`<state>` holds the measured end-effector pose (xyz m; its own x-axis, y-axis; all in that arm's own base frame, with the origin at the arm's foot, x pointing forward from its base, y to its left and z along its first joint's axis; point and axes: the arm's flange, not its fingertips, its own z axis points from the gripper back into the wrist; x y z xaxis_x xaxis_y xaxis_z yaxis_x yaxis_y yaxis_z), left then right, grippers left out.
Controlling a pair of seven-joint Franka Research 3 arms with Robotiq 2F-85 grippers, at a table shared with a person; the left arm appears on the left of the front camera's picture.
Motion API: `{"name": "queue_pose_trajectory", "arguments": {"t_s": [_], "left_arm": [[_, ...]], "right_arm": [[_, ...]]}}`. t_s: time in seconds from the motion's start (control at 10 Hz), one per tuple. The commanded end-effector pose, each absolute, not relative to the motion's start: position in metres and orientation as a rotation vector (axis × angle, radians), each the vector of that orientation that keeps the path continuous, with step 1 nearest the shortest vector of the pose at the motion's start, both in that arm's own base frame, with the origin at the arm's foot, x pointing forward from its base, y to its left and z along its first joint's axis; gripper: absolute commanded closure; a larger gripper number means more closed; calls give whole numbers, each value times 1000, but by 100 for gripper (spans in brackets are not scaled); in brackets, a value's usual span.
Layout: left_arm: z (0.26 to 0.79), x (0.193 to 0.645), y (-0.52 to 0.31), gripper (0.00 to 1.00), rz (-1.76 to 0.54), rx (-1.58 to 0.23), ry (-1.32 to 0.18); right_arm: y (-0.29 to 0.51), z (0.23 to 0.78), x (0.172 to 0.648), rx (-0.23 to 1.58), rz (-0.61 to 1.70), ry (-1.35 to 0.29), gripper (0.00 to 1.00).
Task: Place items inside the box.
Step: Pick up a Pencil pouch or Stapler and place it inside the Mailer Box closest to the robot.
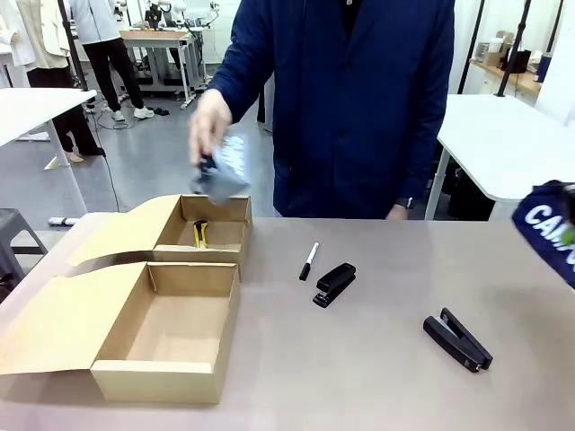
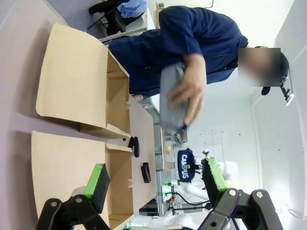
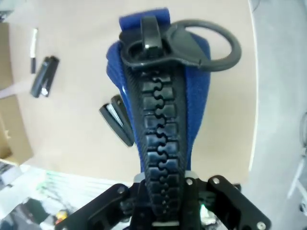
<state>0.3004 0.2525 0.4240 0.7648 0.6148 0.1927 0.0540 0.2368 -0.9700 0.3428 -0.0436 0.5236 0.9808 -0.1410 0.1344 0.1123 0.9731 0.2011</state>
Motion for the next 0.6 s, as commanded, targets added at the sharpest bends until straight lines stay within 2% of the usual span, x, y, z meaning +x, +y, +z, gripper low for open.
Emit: {"name": "queue_pose_trajectory", "arguments": {"t_s": [0.0,0.1,0.2,0.3,0.4,0.5], "left_arm": [[423,299,251,0,401,-1294,-628],[423,299,251,0,401,-1294,-628],[423,299,251,0,401,-1294,-628],[423,299,251,0,401,-1294,-628],[423,299,251,0,401,-1294,-628],[423,299,251,0,401,-1294,-628]], "right_arm": [[-45,513,288,265,-129,-244,100],[-71,502,294,252,-190,-299,100],[-47,528,309,226,-142,-194,100],[-47,528,309,226,-142,-194,100],[-56,520,284,244,-166,-239,93],[-17,524,295,214,-170,-218,93]]}}
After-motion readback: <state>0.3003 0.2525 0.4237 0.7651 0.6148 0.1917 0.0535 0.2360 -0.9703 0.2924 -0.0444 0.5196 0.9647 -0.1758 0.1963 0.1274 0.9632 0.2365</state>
